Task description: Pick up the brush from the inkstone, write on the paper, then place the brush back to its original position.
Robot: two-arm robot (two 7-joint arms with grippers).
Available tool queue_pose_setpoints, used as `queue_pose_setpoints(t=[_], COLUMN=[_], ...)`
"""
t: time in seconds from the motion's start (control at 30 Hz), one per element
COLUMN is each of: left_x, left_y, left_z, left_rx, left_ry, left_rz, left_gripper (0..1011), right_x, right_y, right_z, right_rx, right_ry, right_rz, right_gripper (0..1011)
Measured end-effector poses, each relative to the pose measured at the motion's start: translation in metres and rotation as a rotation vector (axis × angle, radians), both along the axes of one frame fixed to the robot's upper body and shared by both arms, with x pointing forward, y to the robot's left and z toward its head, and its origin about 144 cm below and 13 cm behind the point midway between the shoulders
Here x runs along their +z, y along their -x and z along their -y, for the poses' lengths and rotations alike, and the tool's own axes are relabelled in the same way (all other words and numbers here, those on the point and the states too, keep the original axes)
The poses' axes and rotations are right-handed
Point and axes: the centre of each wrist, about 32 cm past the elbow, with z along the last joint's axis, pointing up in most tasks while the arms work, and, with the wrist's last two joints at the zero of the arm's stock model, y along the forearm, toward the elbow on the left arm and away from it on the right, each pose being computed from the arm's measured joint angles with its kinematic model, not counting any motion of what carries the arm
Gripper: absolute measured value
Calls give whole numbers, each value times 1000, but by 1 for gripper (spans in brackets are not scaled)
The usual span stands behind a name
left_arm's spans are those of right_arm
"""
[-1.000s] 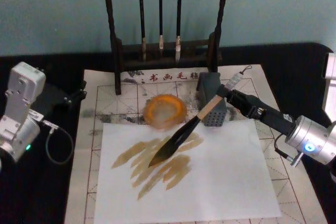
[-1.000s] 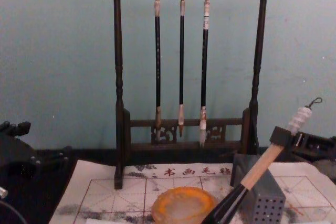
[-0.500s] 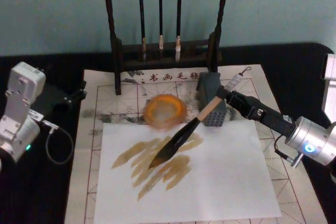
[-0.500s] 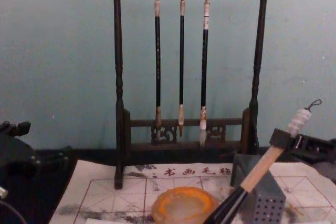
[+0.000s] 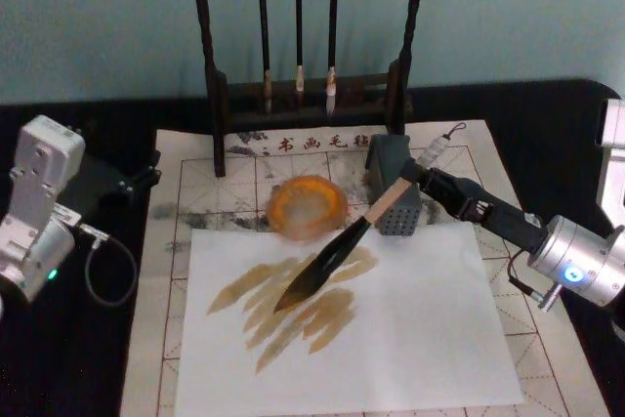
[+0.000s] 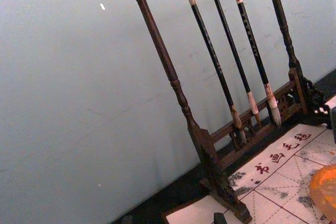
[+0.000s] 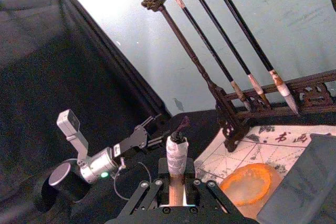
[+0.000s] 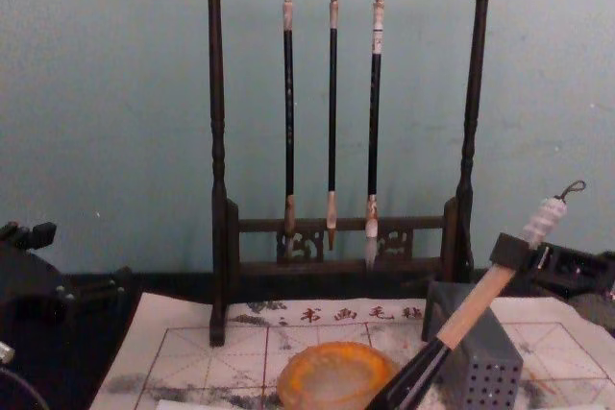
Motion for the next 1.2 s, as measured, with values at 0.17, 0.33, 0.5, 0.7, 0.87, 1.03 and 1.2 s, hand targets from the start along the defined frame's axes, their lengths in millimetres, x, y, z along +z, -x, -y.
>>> queue_pose_setpoints(t=[0.17, 0.33, 0.5, 0.7, 0.87, 1.03, 1.2], left_x=[0, 0, 0, 0, 0, 0, 0], left_y=[0, 0, 0, 0, 0, 0, 0], left_z=[0, 0, 0, 0, 0, 0, 0], left_rx=[0, 0, 0, 0, 0, 0, 0], left_ry=[0, 0, 0, 0, 0, 0, 0], left_rz=[0, 0, 0, 0, 0, 0, 0], left_gripper=[1001, 1001, 1001, 1001, 1001, 1001, 1001], right_x=[-1, -3, -7, -13, -18, -22, -26], right_y=[-1, -1, -3, -6, -11, -14, -17], right_z=[-2, -6, -11, -21, -28, -33, -37], right_rx=[-22, -80, -151, -253, -327, -363, -392], right_ry=[-13, -35, -61, -90, -102, -101, -98], right_rz=[-5, -11, -19, -34, -41, -43, -47], right_gripper=[175, 176, 175, 176, 176, 176, 176])
